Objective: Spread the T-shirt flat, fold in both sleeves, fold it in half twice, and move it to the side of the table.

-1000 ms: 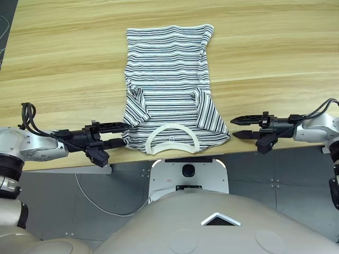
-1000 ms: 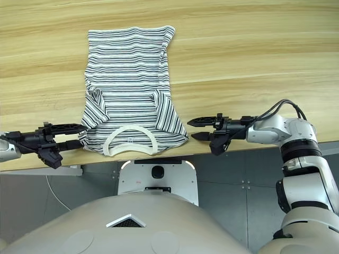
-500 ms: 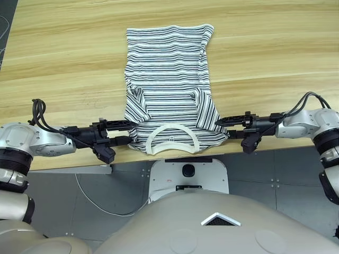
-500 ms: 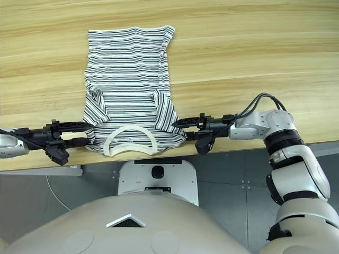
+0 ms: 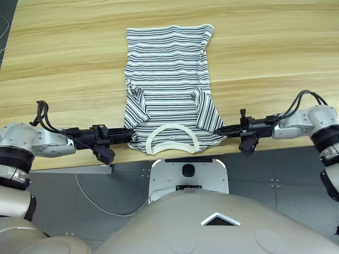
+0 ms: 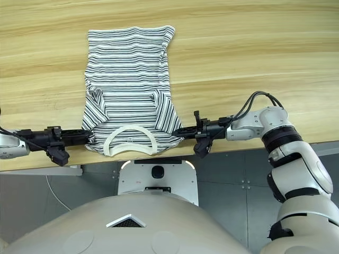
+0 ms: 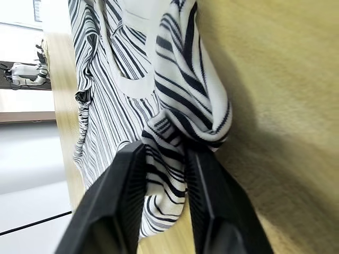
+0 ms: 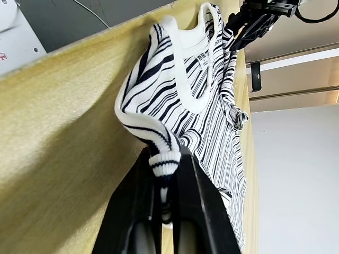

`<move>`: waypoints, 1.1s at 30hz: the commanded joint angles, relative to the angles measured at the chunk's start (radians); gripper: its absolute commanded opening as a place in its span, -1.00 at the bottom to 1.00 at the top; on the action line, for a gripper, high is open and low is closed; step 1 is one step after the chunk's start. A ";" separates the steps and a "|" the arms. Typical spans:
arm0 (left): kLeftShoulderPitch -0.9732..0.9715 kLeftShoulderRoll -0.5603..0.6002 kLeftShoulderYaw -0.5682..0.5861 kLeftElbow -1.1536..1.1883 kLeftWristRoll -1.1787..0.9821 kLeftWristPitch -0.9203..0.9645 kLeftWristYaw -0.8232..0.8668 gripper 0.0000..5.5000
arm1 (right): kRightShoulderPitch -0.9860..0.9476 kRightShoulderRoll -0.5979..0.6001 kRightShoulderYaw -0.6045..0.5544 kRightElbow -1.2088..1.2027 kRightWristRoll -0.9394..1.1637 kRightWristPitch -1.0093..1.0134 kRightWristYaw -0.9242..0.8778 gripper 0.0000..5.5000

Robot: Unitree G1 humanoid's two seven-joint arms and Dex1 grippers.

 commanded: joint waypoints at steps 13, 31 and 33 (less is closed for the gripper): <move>-0.078 -0.003 -0.162 0.077 -0.413 -0.081 -0.424 -0.96 | -0.017 -0.058 0.199 -0.025 0.807 0.155 0.569 -0.96; 0.083 0.175 -0.168 -0.583 -1.739 0.895 -1.778 -0.96 | 0.058 -0.160 -0.037 -0.540 1.642 1.233 1.685 -0.96; 0.104 0.161 -0.110 -0.599 -1.772 0.958 -1.818 -0.96 | 0.073 -0.140 -0.079 -0.560 1.644 1.285 1.704 -0.96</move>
